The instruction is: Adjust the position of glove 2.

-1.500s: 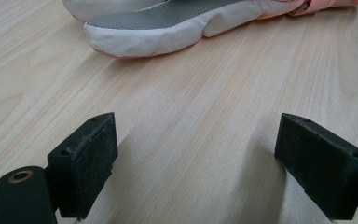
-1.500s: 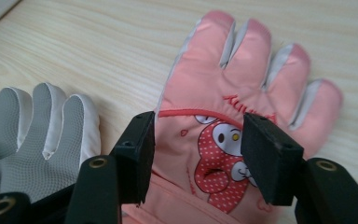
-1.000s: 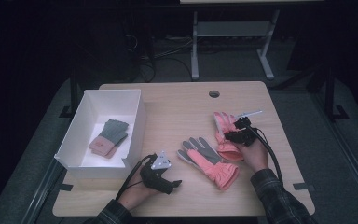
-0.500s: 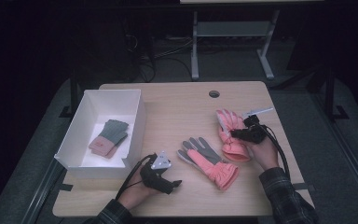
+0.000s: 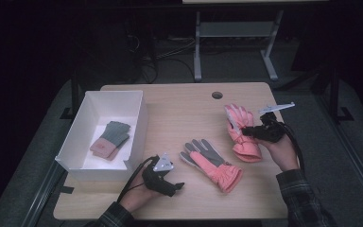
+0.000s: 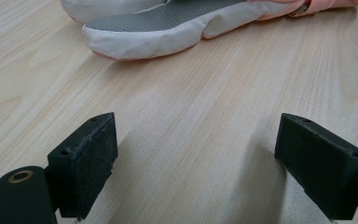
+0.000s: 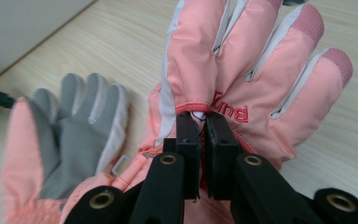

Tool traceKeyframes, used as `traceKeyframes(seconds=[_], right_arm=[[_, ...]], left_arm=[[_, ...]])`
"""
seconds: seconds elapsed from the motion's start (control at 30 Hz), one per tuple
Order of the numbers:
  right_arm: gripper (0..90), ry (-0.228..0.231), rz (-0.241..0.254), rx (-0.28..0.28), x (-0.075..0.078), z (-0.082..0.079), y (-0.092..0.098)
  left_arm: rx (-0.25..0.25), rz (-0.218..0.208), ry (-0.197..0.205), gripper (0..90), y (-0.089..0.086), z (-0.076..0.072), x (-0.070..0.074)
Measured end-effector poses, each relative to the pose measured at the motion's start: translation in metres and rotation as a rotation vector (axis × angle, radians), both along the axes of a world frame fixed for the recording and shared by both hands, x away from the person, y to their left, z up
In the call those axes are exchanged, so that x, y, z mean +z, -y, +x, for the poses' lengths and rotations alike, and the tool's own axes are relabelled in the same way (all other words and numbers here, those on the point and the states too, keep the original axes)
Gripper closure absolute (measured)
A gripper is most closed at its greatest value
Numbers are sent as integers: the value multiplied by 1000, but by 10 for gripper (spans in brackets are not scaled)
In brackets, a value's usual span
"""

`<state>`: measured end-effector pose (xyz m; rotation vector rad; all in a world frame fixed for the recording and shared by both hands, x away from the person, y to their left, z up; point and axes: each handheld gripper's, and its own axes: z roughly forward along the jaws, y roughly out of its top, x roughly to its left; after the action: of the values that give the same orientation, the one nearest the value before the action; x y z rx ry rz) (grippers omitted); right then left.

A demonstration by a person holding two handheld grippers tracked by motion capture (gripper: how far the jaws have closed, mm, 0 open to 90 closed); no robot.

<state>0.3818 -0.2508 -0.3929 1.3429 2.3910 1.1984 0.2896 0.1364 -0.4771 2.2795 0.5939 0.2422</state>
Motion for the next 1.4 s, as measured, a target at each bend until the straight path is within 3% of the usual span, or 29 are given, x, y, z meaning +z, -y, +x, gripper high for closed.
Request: traceKeyframes(seconds=[0.2, 0.43, 0.83, 1.2, 1.4], right_arm=[[853, 11, -5, 83, 11, -10, -3], [853, 24, 1, 231, 22, -24, -14], [849, 20, -24, 472, 33, -35, -57], [846, -22, -90, 568, 18, -33, -85], [836, -37, -121, 577, 8, -29, -95]], left_arm=[[-1, -2, 7, 124, 0, 0, 0], [-1, -5, 5, 124, 0, 0, 0], [3, -6, 1, 124, 0, 0, 0], [-1, -2, 5, 124, 0, 1, 0], [-2, -2, 5, 125, 0, 1, 0]])
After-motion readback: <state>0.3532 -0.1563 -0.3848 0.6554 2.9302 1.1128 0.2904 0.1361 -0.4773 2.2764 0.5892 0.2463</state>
